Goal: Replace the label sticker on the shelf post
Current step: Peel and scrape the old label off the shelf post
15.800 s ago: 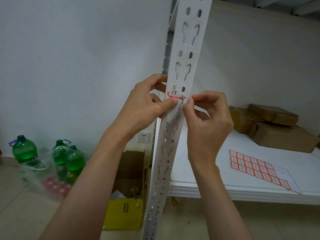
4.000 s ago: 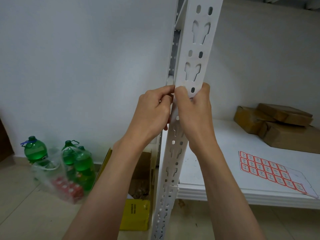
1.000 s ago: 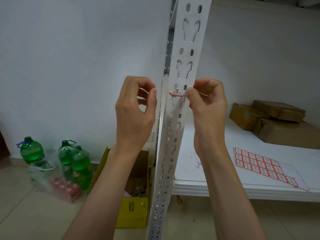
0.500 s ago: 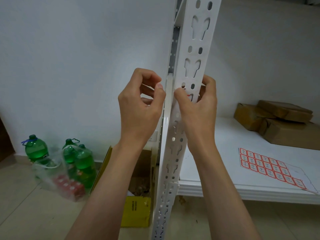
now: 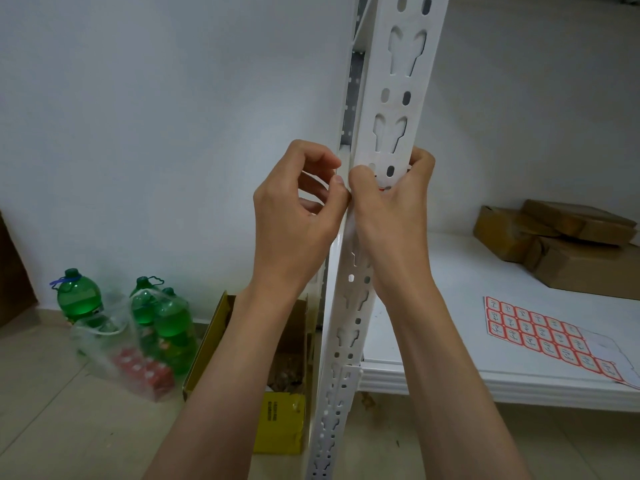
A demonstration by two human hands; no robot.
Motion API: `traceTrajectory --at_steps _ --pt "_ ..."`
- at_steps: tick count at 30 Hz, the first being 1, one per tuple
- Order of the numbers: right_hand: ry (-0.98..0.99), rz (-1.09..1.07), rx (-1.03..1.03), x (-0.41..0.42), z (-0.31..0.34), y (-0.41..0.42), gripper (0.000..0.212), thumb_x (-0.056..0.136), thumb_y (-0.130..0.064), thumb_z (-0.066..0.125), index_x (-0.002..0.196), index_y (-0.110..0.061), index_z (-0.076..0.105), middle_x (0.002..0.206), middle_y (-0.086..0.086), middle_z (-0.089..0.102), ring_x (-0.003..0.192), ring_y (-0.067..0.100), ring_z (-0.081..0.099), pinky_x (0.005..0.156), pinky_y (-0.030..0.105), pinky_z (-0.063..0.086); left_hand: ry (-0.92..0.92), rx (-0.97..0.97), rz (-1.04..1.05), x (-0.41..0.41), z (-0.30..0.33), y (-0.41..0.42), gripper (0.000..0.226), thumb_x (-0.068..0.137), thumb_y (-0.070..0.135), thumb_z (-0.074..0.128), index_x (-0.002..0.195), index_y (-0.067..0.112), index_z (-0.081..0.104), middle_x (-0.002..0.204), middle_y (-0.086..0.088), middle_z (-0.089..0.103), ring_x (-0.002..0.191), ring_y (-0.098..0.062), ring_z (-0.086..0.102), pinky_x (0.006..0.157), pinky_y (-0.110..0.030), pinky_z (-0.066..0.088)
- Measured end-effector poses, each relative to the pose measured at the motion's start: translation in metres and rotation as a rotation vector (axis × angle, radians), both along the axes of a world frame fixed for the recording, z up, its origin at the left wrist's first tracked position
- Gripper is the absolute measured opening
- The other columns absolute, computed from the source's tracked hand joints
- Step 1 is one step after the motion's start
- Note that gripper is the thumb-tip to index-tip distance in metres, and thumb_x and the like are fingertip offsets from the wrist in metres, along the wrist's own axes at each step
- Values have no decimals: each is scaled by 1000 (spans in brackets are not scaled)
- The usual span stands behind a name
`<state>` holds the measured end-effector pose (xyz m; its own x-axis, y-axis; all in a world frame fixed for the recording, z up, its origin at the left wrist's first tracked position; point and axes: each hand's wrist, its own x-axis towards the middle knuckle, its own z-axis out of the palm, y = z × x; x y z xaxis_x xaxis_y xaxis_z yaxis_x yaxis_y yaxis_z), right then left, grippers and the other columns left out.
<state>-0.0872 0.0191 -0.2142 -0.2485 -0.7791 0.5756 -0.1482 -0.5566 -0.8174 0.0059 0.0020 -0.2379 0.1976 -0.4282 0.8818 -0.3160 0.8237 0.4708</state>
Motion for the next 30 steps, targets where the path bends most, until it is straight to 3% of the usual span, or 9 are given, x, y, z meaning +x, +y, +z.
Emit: traceTrajectory --at_steps 4,7,11,14,18,24,30 --pt "-45 55 72 -7 -1 3 33 100 -18 55 127 -26 38 100 -12 58 78 -9 63 57 8 50 -78 -39 44 1 0 -2 14 89 15 71 100 8 66 94 0 67 79 -11 66 65 -12 54" --pt "-146 148 165 -16 1 8 24 103 -25 45 126 -26 47 110 -8 62 100 10 63 71 21 51 -121 -73 89 5 0 -1 13 88 19 74 97 9 71 95 0 69 80 -12 67 70 -14 57" --pt "-179 185 189 -22 2 9 25 104 -25 38 126 -20 50 115 0 65 112 22 62 82 30 54 -202 -139 120 10 3 1 19 86 23 80 98 10 75 95 -4 71 79 -13 67 73 -17 58" --pt "-156 170 190 -22 0 9 24 104 -27 39 124 -16 48 116 1 64 113 21 60 75 26 50 -296 -218 208 11 5 2 19 86 21 80 99 8 78 93 -7 72 81 -13 66 75 -18 58" --pt "-174 179 184 -22 -1 9 20 103 -26 43 119 -16 49 110 -1 65 106 16 63 71 22 49 -298 -291 294 7 4 1 15 87 19 79 93 5 80 85 -9 74 77 -19 67 69 -31 58" --pt "-182 171 157 -20 -1 9 32 100 -21 46 132 -17 50 114 -1 64 109 12 61 87 30 52 -287 -294 351 2 1 1 14 89 20 76 90 7 79 84 -6 74 78 -17 66 72 -20 52" --pt "-159 182 153 -21 -2 9 31 101 -23 46 132 -21 50 100 -19 62 92 -5 61 74 18 49 -262 -277 329 -4 -4 -1 14 92 18 72 91 5 76 88 -8 72 82 -17 64 76 -19 53"
